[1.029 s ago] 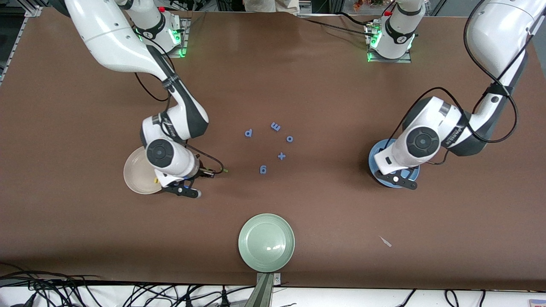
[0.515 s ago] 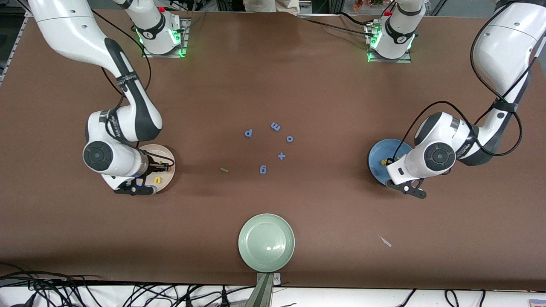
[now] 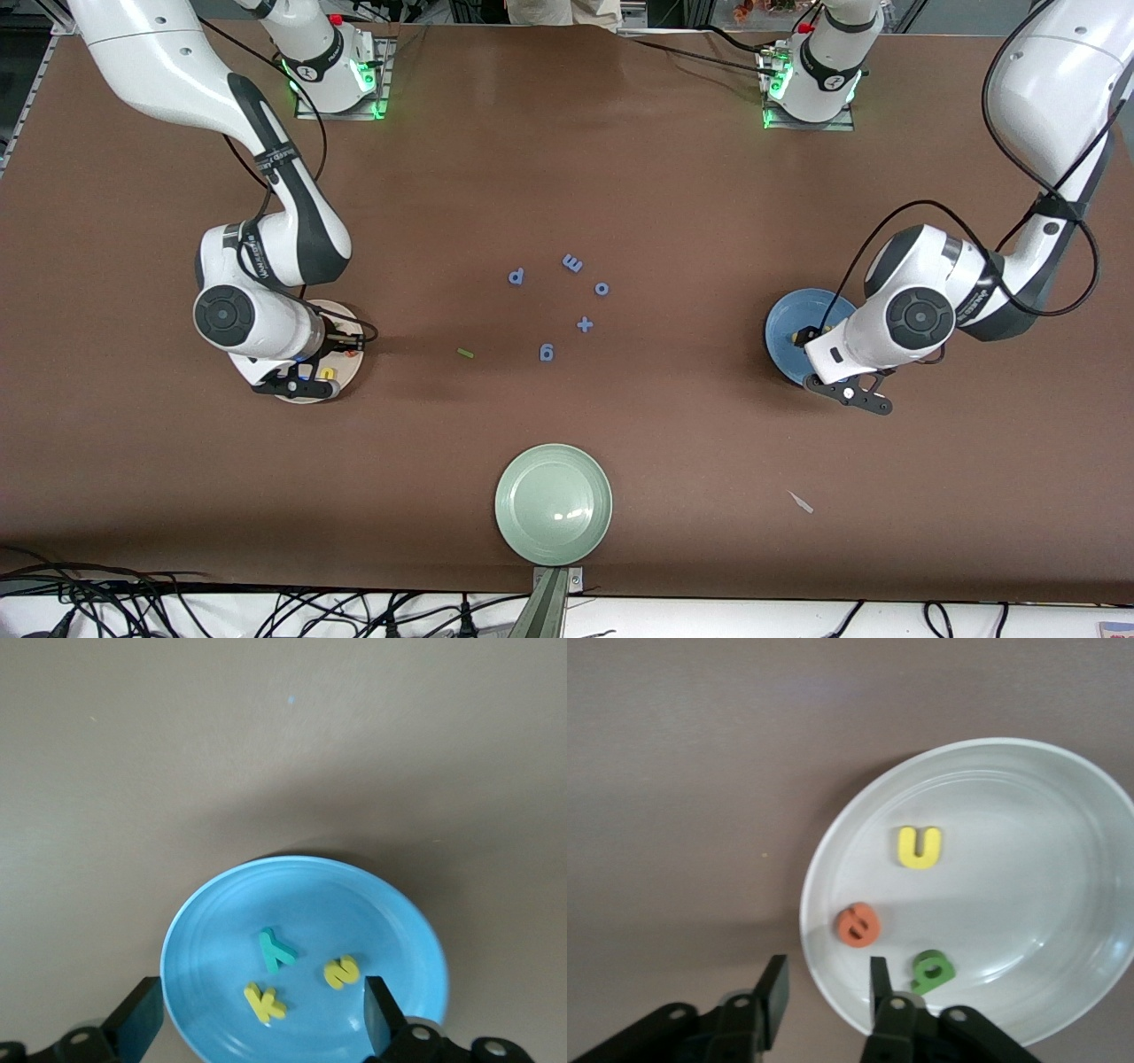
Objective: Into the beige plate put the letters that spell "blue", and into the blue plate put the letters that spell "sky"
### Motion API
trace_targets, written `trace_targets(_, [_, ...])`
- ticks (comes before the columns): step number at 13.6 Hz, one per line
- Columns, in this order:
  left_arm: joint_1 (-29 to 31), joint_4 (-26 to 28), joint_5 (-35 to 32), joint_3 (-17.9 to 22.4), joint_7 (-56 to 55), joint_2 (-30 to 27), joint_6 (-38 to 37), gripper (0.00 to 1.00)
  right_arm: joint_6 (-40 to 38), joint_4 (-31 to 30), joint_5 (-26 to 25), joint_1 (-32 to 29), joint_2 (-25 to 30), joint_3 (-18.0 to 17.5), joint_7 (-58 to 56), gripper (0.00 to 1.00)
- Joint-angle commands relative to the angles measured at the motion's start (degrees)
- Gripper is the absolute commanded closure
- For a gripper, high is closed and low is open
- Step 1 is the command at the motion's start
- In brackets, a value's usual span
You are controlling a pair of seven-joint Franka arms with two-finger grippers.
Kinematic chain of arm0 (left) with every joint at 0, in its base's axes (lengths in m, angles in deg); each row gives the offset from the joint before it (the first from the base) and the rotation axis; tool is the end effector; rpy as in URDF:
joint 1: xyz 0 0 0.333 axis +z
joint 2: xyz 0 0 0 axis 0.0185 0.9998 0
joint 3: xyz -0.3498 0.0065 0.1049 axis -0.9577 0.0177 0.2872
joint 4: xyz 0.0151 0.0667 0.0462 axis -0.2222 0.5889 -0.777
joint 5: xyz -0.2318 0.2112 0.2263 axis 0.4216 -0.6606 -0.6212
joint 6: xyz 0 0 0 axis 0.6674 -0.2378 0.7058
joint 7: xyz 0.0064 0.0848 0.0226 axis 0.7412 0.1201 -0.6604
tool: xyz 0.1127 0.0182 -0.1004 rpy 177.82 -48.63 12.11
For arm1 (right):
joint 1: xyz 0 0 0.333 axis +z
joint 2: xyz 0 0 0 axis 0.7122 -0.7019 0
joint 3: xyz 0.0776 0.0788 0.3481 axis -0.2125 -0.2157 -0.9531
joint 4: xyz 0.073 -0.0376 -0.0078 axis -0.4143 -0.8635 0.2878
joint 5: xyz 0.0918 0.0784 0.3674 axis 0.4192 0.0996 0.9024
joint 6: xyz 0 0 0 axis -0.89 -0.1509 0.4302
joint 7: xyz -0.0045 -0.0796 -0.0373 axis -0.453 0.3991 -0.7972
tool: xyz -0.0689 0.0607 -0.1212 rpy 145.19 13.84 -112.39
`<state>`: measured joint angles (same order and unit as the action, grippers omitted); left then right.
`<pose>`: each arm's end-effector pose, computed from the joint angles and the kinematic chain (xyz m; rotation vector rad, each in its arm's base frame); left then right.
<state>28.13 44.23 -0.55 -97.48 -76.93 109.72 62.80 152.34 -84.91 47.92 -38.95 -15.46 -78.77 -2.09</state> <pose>0.6581 -0.0732 0.2847 -2.9643 0.5235 0.2099 0.6523 0.1428 0.2409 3.1034 -0.1195 -0.2394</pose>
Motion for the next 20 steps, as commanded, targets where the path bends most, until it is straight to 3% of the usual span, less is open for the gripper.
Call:
trace_targets(1, [0.1, 0.3, 6.4, -0.9, 0.2, -10.0, -4.0, 0.00, 0.1, 1.3, 0.7, 0.6, -0.5, -0.8, 5.1, 0.51])
trace_targets(4, [0.3, -7.3, 15.7, -0.8, 0.6, -14.5, -11.3, 0.00, 0.3, 7.4, 0.7, 4.8, -6.2, -2.4, 16.8, 0.49])
trace_targets(6, [-0.2, -15.7, 16.2, -0.8, 0.6, -14.4, -17.7, 0.00, 0.4, 12.1, 0.7, 7.6, -10.1, -2.5, 22.6, 0.47])
trace_targets(8, [-0.3, -19.6, 18.6, 0.0, 0.6, -15.6, -18.6, 0.00, 3.2, 14.7, 0.7, 10.0, -12.3, -2.5, 26.6, 0.43])
trace_targets(13, [-1.8, -18.0, 21.4, 4.1, 0.2, -23.5, -18.6, 0.00, 5.2, 14.6, 0.5, 11.8, -13.4, -2.8, 28.6, 0.43])
trace_targets(16, [-8.9, -16.8, 28.6, 15.2, 0.6, -25.4, -18.6, 0.00, 7.2, 13.8, 0.3, 12.6, -14.0, -2.8, 28.9, 0.43])
trace_targets(20, [-14.7, -15.1, 29.3, 22.3, 0.4, -26.1, -18.6, 0.00, 7.3, 13.0, 0.2, 13.0, -14.0, -3.2, 29.5, 0.43])
